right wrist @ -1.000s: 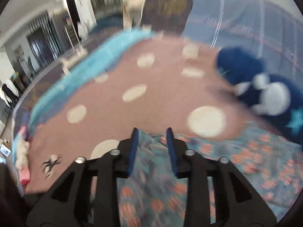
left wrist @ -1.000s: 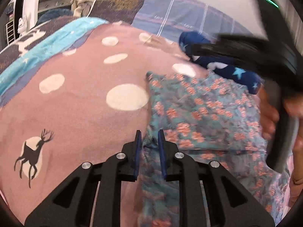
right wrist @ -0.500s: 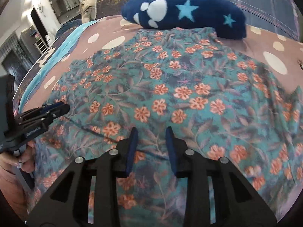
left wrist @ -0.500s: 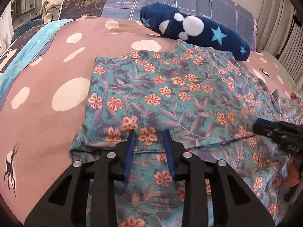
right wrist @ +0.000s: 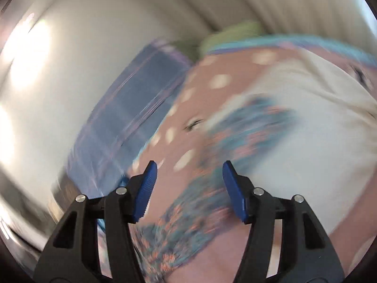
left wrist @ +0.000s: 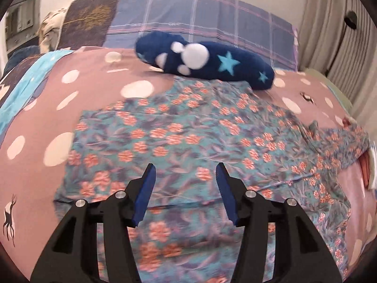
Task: Fold small clothes
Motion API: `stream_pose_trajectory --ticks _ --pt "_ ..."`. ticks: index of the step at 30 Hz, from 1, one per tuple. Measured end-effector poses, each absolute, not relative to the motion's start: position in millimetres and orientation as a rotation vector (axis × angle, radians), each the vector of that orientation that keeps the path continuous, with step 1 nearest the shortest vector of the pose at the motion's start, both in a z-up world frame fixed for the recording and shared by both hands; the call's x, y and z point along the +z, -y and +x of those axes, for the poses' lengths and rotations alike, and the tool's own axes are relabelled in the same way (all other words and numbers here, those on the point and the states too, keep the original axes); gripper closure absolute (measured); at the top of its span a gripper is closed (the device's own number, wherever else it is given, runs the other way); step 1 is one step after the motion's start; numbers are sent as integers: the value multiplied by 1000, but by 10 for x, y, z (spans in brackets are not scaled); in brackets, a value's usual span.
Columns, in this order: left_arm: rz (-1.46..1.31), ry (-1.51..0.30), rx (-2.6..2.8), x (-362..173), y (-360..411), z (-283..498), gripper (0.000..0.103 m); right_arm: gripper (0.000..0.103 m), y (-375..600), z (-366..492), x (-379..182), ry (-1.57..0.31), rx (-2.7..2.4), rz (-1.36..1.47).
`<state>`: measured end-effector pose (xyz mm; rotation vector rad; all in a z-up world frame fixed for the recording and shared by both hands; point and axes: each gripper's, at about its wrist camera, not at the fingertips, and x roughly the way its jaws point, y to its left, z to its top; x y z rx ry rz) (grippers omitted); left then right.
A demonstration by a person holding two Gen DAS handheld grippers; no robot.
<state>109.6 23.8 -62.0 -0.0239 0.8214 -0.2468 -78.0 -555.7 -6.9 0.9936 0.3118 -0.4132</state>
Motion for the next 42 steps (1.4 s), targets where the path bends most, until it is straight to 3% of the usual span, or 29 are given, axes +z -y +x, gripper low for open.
stream_pose_trajectory --ticks 4,10,11,12,14,15,21,26,33,40,42 --pt "-7 -875 -258 -753 -91 1118 49 43 6068 -1168 -359 -239 -502 1142" --pt "13 -896 -261 -812 -38 1107 49 45 6259 -978 -552 -255 -493 1192" --pt "11 -901 -257 -822 -53 1111 47 57 6275 -940 -528 -245 -510 1175" --pt "7 -903 -254 -828 -67 1116 45 78 6261 -874 -524 -242 -516 1172" --pt "-3 -905 -255 -835 -90 1128 45 96 6272 -727 -562 -242 -479 1236" --pt "-11 -906 -256 -839 -104 1133 44 98 6265 -661 -601 -233 -446 1294" --pt "-38 -900 -260 -840 -149 1146 44 98 5458 -83 -196 -218 -194 1172" --pt "-84 -886 -268 -836 -268 1120 44 98 4070 746 29 -377 193 974" --pt "-154 -850 -300 -717 -649 1017 44 98 2163 1486 -542 -750 511 794" --pt "-353 -887 -484 -660 -708 1223 44 98 1679 1372 -895 -904 511 603" --pt "-387 -906 -527 -664 -623 1319 40 98 1642 1312 -876 -903 506 527"
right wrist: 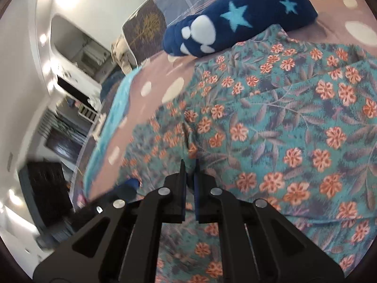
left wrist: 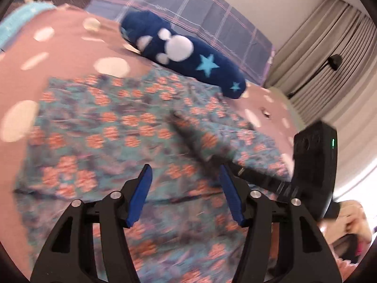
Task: Fold small clothes
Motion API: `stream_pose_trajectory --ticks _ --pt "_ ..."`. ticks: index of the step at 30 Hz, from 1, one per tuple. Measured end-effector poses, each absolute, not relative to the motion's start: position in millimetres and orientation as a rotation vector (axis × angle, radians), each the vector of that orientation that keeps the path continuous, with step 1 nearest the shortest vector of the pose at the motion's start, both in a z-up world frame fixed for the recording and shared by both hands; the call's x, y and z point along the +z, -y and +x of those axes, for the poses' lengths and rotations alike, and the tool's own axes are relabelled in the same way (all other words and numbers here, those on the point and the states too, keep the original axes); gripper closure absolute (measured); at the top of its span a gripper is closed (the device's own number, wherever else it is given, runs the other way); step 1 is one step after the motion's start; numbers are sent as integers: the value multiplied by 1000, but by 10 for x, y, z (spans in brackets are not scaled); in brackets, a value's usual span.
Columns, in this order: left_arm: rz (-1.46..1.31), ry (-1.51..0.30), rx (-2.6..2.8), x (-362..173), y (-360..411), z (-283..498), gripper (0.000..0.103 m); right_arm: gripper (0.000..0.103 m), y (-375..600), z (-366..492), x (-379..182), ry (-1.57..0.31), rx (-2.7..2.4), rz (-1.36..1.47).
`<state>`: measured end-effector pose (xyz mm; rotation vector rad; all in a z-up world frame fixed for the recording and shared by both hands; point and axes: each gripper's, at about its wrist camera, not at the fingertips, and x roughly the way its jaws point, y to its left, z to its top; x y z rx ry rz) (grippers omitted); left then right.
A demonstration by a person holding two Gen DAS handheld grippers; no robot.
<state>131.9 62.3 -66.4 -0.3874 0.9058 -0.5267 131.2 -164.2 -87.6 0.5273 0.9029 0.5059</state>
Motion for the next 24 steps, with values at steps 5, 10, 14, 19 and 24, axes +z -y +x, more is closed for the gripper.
stream_pose_trajectory --ticks 5,10,14,19,24 --pt "-436 -1000 -561 -784 -373 1659 36 98 1506 1079 -853 -893 488 403" --pt "-521 -1099 -603 -933 -171 1958 43 98 1408 1083 -830 -871 470 332" --pt "-489 -1072 -635 -848 -21 2008 101 95 1367 1074 -787 -858 467 293" --pt "-431 -861 -626 -211 -239 1868 101 71 1603 924 -576 -772 456 265" --pt "-393 -735 -519 168 -834 1808 101 67 2213 779 -668 -799 305 258"
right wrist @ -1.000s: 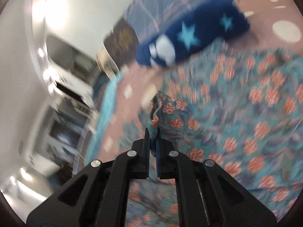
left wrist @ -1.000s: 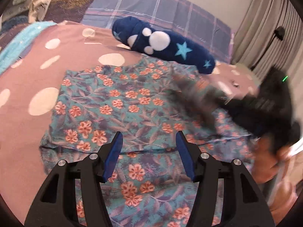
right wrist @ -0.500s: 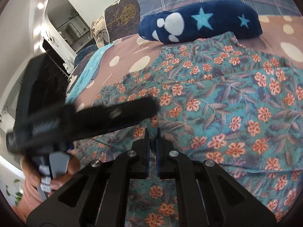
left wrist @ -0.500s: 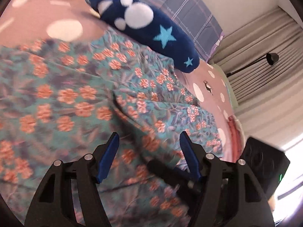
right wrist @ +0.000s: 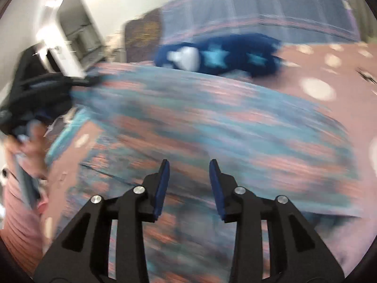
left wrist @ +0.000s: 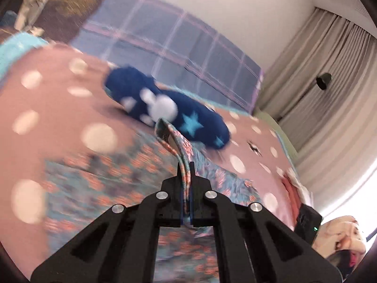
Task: Fold small clothes
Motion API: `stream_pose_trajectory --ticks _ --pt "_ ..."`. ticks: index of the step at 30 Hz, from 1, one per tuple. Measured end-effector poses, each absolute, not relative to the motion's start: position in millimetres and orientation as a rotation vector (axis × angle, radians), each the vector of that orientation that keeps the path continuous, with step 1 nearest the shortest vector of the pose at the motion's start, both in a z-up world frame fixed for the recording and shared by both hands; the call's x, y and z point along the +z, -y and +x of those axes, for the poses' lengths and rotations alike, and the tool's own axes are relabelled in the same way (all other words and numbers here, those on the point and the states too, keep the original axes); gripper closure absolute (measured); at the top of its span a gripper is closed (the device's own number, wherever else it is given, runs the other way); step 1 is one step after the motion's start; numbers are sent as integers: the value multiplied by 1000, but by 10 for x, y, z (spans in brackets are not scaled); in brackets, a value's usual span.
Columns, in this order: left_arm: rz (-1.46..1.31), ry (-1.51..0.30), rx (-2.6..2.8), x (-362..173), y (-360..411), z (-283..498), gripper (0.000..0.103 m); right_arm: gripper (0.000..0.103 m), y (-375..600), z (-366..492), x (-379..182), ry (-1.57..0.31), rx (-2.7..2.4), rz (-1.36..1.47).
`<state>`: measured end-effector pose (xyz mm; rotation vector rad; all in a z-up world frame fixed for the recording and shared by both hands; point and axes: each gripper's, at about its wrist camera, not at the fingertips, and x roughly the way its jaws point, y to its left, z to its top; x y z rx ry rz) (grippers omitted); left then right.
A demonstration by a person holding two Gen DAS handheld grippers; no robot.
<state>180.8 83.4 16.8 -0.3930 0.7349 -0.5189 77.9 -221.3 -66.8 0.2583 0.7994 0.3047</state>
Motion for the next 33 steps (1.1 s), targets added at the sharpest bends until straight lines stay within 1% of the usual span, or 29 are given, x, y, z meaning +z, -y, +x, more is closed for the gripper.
stream_pose_trajectory --ticks 3,5,7,8,11,14,17,19,20,21,22,25,26,27,28,29,32,33 --pt "-389 -736 -464 167 -1134 1785 100 67 2656 716 -885 -852 117 305" --pt "-377 -764 -440 68 -1217 1779 100 71 2857 645 -969 -849 56 346" --pt "-330 -792 -412 -67 -1246 1746 100 71 2937 562 -969 -830 49 368" --pt "-321 -798 -404 -90 -1269 1748 100 69 2928 534 -951 -827 31 349" --pt "-314 -808 -384 -184 -1351 1733 100 49 2789 480 -877 -820 34 270" --pt "-312 -800 -365 -217 -1464 1701 100 47 2740 445 -744 -796 87 261" --pt "-279 -811 -333 -370 -1546 1711 99 40 2850 420 -581 -747 83 267" --pt "-269 -872 -312 -592 -1569 1741 94 40 2982 553 -520 -735 57 282" --pt "-259 -896 -294 -695 -1570 1743 87 39 3037 651 -517 -745 54 293" --pt "-247 -920 -267 -822 -1581 1741 77 39 3116 832 -564 -780 47 314" --pt "-247 -927 -256 -889 -1593 1735 75 39 3158 949 -603 -802 32 332" --pt "-272 -902 -256 -992 -1638 1693 73 40 3257 1304 -749 -865 32 396" --pt "-269 -900 -254 -986 -1633 1688 73 50 3279 1372 -796 -878 45 416" --pt "-260 -900 -249 -978 -1621 1696 73 68 3277 1488 -855 -894 70 440" --pt "-238 -896 -241 -948 -1596 1693 73 98 3268 1560 -882 -910 83 448" --pt "-224 -888 -237 -917 -1579 1679 74 100 3263 1585 -872 -911 70 449" --pt "-185 -819 -248 -782 -1539 1627 90 100 3289 1461 -613 -753 66 473" --pt "-175 -809 -246 -766 -1528 1639 93 100 3301 1427 -576 -729 50 465"
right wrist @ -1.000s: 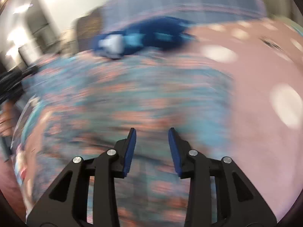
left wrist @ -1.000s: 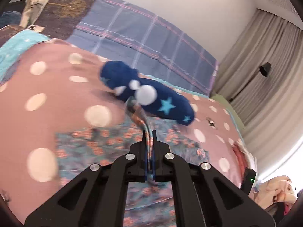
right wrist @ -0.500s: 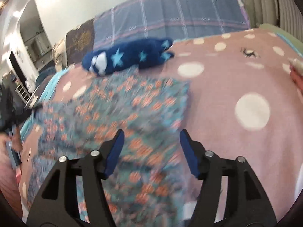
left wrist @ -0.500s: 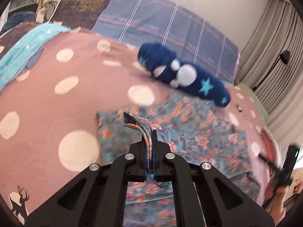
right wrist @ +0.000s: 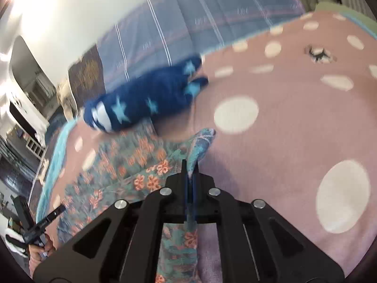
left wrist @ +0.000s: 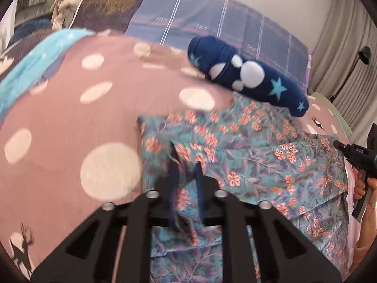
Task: Fold small clothes
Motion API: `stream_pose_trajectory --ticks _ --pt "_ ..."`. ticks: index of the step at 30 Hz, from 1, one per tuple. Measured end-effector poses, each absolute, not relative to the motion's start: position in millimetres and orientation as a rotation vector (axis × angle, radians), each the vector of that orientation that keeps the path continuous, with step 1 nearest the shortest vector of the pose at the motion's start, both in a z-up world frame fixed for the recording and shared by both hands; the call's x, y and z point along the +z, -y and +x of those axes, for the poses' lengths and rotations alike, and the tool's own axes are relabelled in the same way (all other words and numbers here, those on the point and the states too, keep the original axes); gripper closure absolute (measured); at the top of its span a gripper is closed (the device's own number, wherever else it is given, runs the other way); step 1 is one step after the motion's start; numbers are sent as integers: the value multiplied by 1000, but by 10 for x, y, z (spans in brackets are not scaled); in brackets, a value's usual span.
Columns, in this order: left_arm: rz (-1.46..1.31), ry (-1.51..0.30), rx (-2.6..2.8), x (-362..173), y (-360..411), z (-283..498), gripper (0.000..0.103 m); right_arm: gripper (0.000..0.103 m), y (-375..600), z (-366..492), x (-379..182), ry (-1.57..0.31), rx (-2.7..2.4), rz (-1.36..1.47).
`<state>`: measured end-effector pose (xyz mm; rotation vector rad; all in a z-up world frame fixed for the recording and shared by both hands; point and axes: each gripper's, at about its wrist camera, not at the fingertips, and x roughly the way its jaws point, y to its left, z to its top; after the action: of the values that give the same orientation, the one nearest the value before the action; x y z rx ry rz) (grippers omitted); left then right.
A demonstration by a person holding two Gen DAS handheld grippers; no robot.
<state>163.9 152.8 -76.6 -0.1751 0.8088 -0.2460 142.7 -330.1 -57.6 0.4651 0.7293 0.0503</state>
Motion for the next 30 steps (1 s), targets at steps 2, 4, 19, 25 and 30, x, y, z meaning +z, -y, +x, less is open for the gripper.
stream_pose_trajectory --ticks 2,4,19,25,30 --pt "-157 -832 -226 -825 -1512 1705 94 99 3270 1496 -670 -774 4 377" --pt "-173 -869 -220 -927 -1517 1740 94 86 3212 1602 -936 -888 -76 234" --pt "-78 -770 -177 -657 -1384 1623 101 51 2909 661 -993 -887 -2 3" --pt "9 -842 -134 -879 -1341 1608 91 44 2839 485 -898 -837 -67 -70" --pt "-127 -753 -196 -576 -1468 1303 73 64 2877 348 -707 -780 17 45"
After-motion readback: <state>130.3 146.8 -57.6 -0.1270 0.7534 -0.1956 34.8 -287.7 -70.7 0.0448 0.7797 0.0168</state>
